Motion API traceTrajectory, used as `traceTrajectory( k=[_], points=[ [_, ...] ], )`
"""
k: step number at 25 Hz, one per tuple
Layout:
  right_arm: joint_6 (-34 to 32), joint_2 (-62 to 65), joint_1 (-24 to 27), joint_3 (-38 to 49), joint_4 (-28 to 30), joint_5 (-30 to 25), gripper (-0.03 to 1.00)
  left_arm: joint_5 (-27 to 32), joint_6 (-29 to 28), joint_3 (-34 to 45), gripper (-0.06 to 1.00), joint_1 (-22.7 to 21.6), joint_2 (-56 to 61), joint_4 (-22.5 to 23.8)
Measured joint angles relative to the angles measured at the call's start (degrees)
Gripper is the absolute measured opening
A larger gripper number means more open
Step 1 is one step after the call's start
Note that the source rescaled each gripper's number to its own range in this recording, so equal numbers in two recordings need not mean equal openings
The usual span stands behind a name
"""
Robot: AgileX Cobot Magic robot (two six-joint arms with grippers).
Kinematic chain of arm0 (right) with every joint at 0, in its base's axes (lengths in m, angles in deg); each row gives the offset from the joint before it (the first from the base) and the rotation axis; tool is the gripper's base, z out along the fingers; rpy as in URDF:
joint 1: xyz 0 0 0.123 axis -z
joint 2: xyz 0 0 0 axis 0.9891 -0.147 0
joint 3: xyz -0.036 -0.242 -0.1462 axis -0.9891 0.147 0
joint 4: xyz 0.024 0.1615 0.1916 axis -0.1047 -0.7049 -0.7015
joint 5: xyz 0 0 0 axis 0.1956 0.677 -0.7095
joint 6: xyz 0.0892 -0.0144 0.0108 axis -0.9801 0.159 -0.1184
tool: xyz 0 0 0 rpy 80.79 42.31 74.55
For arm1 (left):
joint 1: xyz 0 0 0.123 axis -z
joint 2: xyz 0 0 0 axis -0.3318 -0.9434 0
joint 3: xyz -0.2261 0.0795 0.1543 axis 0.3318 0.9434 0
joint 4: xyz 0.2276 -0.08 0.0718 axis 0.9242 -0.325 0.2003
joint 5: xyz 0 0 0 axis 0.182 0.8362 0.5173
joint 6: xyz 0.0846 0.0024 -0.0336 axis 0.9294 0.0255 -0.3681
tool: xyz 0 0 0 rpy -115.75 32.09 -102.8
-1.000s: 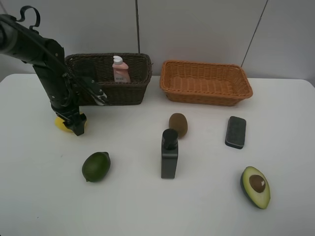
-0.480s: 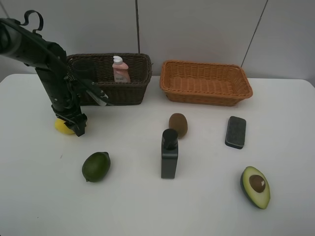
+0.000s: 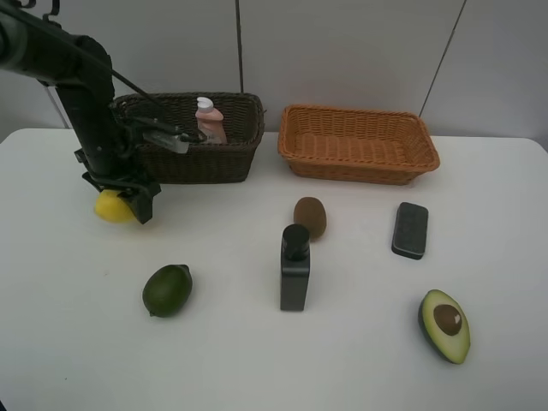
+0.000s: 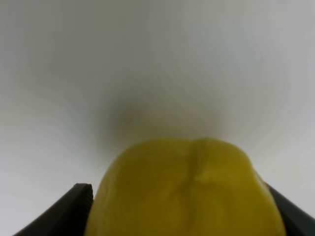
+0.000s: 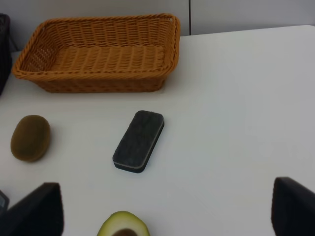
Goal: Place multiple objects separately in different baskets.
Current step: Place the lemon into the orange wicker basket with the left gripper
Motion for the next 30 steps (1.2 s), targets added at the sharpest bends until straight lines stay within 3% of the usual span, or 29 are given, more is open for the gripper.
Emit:
traceTrajectory(
  k=[4,7,11,16,22,25,30],
  points=[
    [0.0,0.0,0.0,0.0,0.0,0.0,1.0,6.64,-1.91,-10.57,0.66,0.0,1.63,-6.16],
    [0.0,0.0,0.0,0.0,0.0,0.0,1.0,6.23,-2.17,-17.71,0.66,0.0,1.68,-9.27],
    [0.0,0.0,0.0,0.0,0.0,0.0,1.0,-1.81,-2.5,-23.17,0.66,0.0,1.68,-11.45],
    [0.0,0.0,0.0,0.0,0.0,0.0,1.0,-14.33,-4.58,-24.54,0.66,0.0,-0.21,-11.69],
    [0.0,0.0,0.0,0.0,0.0,0.0,1.0,-17.57,-4.93,-24.54,0.66,0.0,-4.16,-13.01],
    [0.0,0.0,0.0,0.0,0.0,0.0,1.0,-18.65,-4.93,-24.54,0.66,0.3,-4.52,-16.84],
    [0.0,0.0,0.0,0.0,0.0,0.0,1.0,-25.91,-4.83,-24.54,0.66,4.15,-4.52,-20.98]
  ],
)
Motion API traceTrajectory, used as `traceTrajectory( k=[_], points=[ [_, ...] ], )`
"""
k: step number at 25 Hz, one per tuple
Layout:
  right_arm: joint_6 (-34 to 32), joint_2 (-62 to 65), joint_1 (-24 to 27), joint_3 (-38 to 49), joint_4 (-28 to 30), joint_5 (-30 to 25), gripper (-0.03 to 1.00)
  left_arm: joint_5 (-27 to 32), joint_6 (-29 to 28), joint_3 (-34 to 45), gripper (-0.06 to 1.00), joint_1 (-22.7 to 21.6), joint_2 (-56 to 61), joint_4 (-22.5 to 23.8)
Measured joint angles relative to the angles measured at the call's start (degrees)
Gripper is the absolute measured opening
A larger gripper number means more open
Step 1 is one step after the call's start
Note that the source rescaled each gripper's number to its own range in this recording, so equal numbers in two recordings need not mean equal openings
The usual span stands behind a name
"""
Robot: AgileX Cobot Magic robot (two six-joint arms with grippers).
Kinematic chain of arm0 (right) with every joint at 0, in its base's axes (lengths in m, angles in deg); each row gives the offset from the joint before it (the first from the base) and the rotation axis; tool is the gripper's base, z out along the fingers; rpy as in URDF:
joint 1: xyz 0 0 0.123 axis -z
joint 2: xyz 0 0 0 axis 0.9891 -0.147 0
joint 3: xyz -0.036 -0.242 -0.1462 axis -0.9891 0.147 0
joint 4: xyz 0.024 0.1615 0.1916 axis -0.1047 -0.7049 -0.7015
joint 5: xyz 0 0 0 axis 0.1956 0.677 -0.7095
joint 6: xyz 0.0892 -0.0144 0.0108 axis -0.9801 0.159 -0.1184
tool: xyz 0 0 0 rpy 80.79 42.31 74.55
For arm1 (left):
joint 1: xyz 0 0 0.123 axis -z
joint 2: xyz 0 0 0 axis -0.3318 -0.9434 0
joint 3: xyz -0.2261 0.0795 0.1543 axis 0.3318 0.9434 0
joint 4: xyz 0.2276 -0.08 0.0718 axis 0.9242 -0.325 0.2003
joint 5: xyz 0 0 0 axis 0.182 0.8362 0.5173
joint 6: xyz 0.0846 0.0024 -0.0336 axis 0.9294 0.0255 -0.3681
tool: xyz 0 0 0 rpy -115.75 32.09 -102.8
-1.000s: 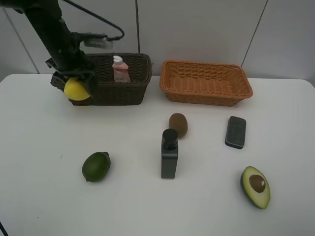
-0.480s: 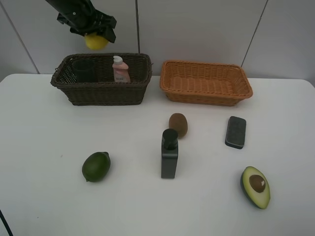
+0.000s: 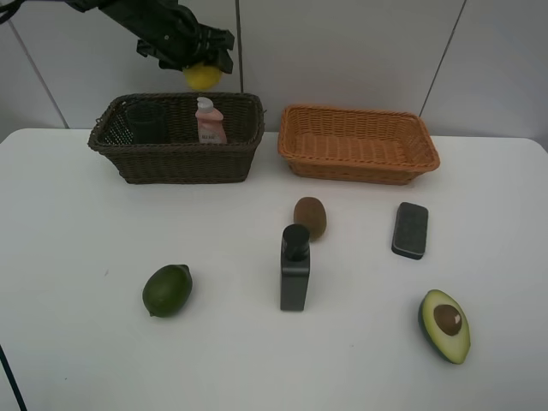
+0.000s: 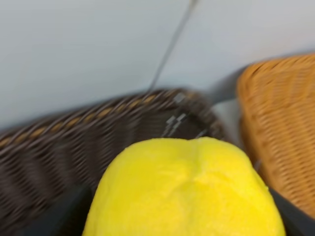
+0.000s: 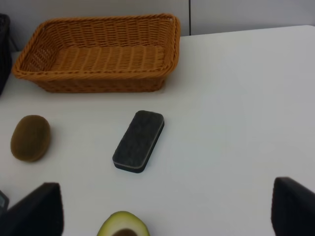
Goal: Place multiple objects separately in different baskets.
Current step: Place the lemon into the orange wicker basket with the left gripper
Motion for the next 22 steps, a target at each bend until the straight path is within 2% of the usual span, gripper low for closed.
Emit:
traceTrajectory(
  k=[12,20,21,22],
  points=[
    [0.0,0.0,0.0,0.0,0.0,0.0,1.0,-18.78,0.11,0.0,0.66,13.64,-7.44,-0.69],
    [0.0,0.0,0.0,0.0,0.0,0.0,1.0,-28.84,0.17,0.0,0.66,17.64,-13.24,-0.31],
    [0.0,0.0,0.0,0.0,0.0,0.0,1.0,-29.14,0.41,0.0,0.71,17.71,-13.54,0.28],
    [0.0,0.0,0.0,0.0,0.0,0.0,1.0,-29.35,0.63,0.0,0.81,17.71,-13.88,0.73]
  ],
)
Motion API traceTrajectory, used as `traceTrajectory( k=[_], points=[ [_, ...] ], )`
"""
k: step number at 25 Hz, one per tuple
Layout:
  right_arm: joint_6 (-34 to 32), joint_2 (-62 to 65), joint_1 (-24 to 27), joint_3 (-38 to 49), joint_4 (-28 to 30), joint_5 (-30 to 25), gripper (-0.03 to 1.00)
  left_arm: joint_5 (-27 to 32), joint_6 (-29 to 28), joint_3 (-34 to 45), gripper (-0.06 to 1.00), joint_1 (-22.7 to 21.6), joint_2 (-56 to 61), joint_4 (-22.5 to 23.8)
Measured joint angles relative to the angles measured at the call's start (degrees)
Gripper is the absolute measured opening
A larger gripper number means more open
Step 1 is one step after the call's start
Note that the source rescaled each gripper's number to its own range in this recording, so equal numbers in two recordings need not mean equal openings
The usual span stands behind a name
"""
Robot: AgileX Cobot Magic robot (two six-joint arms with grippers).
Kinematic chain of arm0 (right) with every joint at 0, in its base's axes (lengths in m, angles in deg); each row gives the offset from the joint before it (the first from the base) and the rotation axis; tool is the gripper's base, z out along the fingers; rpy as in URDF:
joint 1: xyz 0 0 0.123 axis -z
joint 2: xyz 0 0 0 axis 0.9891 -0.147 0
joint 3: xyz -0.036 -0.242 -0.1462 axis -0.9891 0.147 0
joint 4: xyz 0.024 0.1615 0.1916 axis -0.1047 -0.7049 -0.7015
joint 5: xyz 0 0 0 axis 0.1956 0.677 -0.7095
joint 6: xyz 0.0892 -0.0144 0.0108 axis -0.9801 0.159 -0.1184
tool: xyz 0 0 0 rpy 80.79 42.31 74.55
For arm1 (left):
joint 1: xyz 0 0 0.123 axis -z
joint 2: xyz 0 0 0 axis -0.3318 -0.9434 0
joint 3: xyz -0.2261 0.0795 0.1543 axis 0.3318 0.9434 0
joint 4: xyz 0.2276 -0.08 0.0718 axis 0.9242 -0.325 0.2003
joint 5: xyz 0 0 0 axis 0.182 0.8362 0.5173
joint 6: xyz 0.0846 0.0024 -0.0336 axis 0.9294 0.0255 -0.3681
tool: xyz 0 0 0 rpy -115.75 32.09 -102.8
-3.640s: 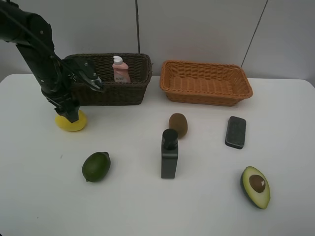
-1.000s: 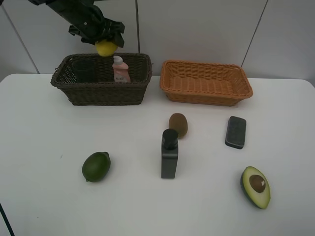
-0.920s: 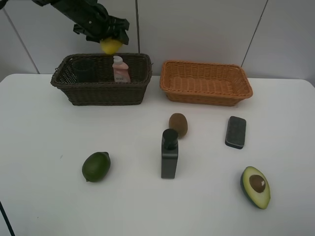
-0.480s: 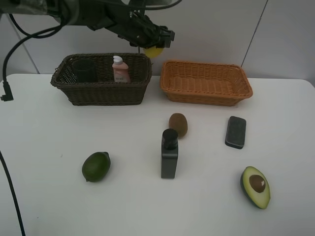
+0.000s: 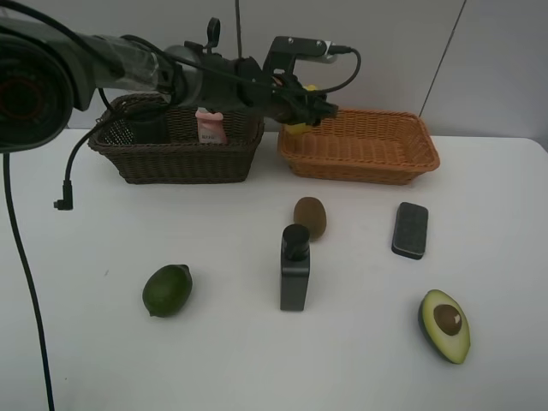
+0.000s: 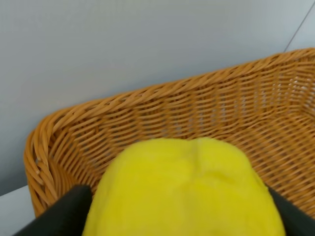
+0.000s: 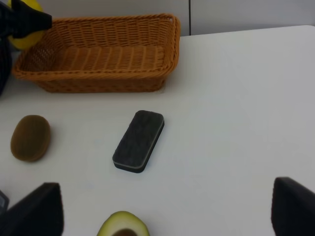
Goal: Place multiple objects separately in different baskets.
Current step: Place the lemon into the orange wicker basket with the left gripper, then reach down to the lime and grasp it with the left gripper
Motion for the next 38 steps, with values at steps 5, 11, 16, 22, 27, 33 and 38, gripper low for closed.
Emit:
traceTrajectory(
  k=[5,11,16,22,27,33,38],
  points=[
    [0.0,0.0,0.0,0.0,0.0,0.0,1.0,-0.49,0.13,0.0,0.99,0.0,-0.32,0.89],
    [0.0,0.0,0.0,0.0,0.0,0.0,1.0,-0.68,0.13,-0.54,0.99,0.0,-0.26,1.05],
    [0.0,0.0,0.0,0.0,0.0,0.0,1.0,3.92,0.13,-0.68,0.99,0.0,1.69,1.09],
    [0.0,0.0,0.0,0.0,0.0,0.0,1.0,26.73,-2.11,-0.68,0.99,0.0,9.98,1.37],
    [0.0,0.0,0.0,0.0,0.0,0.0,1.0,49.93,-6.34,-0.93,0.99,0.0,18.24,3.07],
    [0.0,0.0,0.0,0.0,0.0,0.0,1.0,70.73,-13.96,-0.81,0.99,0.0,21.13,9.24],
    [0.0,0.0,0.0,0.0,0.0,0.0,1.0,71.25,-17.86,7.35,0.99,0.0,24.72,13.26]
  ],
)
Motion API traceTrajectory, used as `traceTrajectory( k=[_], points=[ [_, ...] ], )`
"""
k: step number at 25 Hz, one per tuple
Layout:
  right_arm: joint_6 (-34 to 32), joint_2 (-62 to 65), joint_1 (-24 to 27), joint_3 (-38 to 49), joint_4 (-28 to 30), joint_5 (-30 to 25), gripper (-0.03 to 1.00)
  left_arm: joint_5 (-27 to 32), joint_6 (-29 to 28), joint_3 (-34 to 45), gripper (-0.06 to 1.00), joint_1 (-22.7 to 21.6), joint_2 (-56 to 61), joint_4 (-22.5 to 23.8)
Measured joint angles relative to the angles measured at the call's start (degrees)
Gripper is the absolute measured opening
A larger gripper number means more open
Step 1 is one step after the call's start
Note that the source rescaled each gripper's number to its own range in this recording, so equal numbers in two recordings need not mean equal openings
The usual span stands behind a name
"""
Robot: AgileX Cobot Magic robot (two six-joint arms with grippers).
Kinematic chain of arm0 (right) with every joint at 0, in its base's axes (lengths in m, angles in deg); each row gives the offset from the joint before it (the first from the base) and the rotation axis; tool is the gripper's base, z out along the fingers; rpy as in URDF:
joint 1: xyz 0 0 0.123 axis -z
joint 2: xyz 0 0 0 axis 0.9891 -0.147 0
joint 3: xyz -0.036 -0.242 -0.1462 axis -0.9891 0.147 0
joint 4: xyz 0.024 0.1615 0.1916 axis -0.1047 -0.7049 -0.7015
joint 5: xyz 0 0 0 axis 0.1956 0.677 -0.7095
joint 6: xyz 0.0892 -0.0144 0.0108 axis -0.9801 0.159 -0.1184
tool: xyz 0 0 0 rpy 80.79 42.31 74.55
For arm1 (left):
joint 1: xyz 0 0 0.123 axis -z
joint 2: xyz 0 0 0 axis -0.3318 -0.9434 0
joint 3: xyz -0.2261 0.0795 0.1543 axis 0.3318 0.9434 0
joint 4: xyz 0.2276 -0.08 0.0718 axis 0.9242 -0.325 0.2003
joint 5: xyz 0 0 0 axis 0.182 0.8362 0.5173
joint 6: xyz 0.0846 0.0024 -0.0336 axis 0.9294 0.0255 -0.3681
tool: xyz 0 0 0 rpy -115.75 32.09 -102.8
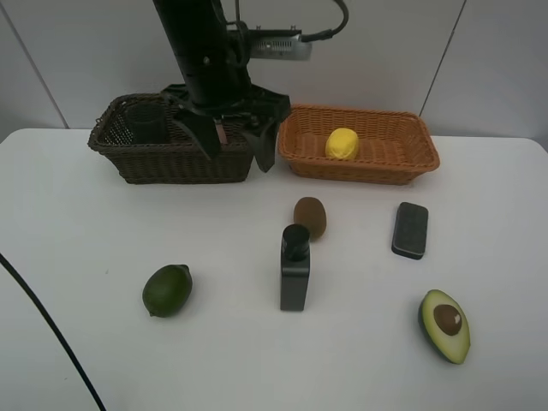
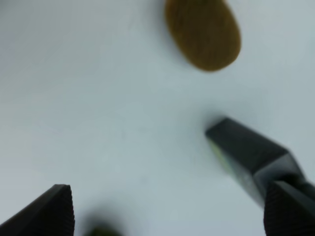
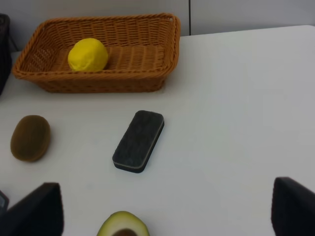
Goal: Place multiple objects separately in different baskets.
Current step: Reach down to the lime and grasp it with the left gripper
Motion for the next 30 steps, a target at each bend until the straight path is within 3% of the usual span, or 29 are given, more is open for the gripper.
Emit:
traceTrajectory(
  k=[6,11,16,24,30],
  points=[
    [0.0,0.0,0.0,0.0,0.0,0.0,1.0,0.12,-0.35,17.49,0.99,0.0,10.79,0.11],
    [0.0,0.0,0.0,0.0,0.0,0.0,1.0,0.03,-0.35,28.66,0.99,0.0,13.19,1.41],
    [0.0,0.0,0.0,0.0,0.0,0.0,1.0,-8.43,-0.35,37.44,0.99,0.0,13.19,2.15],
    [0.0,0.0,0.0,0.0,0.0,0.0,1.0,-21.18,0.76,40.84,0.99,0.0,10.85,5.05],
    [0.0,0.0,0.0,0.0,0.0,0.0,1.0,-23.46,1.65,40.84,0.99,0.0,4.96,4.84]
  ],
)
